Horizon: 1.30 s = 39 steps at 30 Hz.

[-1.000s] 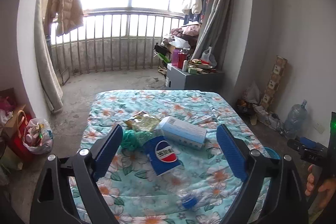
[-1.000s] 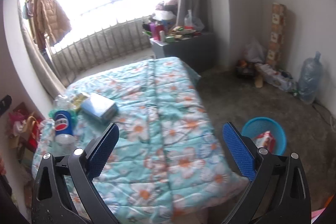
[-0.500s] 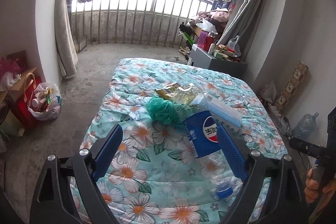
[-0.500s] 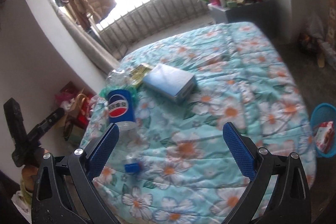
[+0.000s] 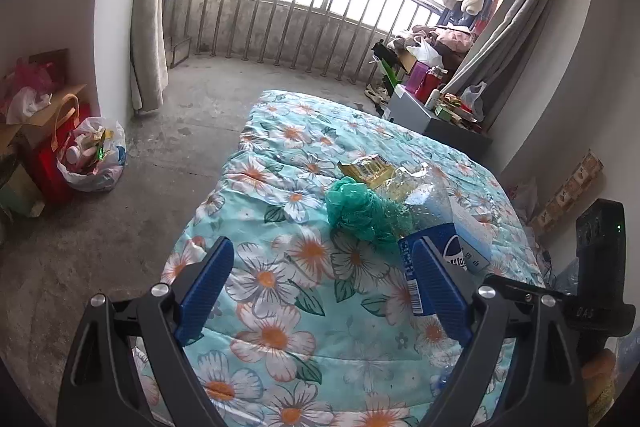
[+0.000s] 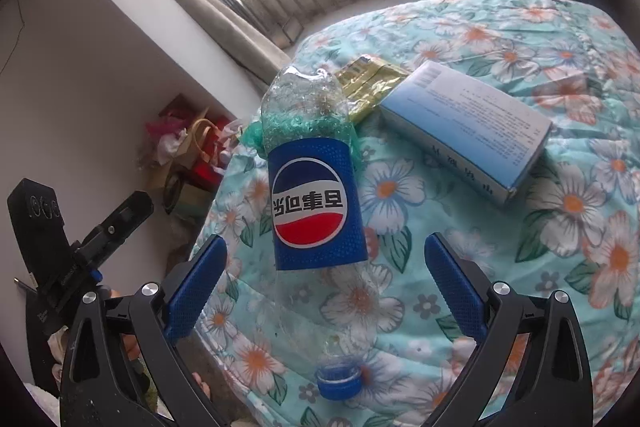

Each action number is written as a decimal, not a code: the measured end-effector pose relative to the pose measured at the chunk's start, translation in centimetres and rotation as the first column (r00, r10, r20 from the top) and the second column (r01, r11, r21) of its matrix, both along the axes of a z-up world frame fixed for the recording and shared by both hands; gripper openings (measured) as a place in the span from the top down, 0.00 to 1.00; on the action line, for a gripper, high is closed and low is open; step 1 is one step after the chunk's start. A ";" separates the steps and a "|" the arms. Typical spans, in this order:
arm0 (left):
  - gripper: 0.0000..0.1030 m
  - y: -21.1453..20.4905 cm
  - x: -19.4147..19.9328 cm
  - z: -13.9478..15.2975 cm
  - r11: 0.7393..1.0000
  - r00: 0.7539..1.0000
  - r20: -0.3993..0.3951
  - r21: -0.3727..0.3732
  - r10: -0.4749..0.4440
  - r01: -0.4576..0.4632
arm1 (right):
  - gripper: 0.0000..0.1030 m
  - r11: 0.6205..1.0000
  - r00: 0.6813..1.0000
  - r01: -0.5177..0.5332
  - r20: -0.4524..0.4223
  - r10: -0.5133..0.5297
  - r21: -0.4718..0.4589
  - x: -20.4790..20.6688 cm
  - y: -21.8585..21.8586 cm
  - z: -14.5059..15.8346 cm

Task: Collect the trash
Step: 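Grasp the green plastic bag with the left tool while the right tool grasps the Pepsi bottle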

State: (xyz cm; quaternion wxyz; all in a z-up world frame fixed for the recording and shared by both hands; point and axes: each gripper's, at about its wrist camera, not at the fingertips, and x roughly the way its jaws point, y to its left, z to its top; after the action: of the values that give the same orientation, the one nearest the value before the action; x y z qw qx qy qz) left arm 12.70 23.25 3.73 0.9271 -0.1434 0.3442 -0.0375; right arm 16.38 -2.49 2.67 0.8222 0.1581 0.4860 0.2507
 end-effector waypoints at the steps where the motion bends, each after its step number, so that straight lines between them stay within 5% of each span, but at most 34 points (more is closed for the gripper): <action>1: 0.14 0.1 0.1 -0.1 1.000 1.000 -0.001 -0.007 0.001 -0.001 | 0.09 1.000 1.000 -0.001 -0.007 0.001 -0.016 0.4 0.3 -0.3; 4: 0.14 0.1 0.3 -0.4 1.000 1.000 -0.008 -0.021 -0.003 0.003 | 0.15 0.999 0.999 -0.031 -0.028 0.030 -0.045 1.3 1.5 -1.4; 9: 0.14 0.1 0.6 -0.7 1.000 1.000 -0.014 -0.023 -0.006 0.006 | 0.44 0.998 0.994 -0.058 -0.093 0.056 -0.015 1.7 1.9 -3.0; 19: 0.17 -0.4 4.3 -1.9 0.998 0.999 -0.020 -0.055 -0.030 0.029 | 0.45 0.999 0.991 -0.011 -0.134 0.015 0.030 -1.3 -3.4 -2.0; 26: 0.24 -1.1 10.6 -3.9 0.992 0.997 -0.057 -0.121 -0.045 0.038 | 0.45 0.989 0.979 0.143 -0.149 -0.137 0.035 -5.9 -10.7 -1.2; 31: 0.48 -1.1 14.3 -7.1 0.987 0.985 -0.162 -0.159 -0.055 0.029 | 0.45 0.957 0.947 0.288 -0.161 -0.279 0.038 -8.3 -15.7 -1.2; 33: 0.68 -0.9 14.3 -7.3 0.978 0.984 -0.164 -0.206 -0.070 0.036 | 0.45 0.943 0.934 0.329 -0.163 -0.318 0.046 -8.8 -16.9 -1.6; 39: 0.74 -1.3 10.7 -6.3 0.970 0.981 -0.176 -0.240 -0.080 0.036 | 0.45 0.924 0.918 0.373 -0.177 -0.355 0.081 -9.2 -18.6 -2.5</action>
State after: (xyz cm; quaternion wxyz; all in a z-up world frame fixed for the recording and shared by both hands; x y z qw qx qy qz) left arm 23.41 21.97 -2.55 0.8661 -0.2452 0.4259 -0.0917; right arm 7.22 -21.10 0.22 0.8027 0.3118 0.4970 0.1069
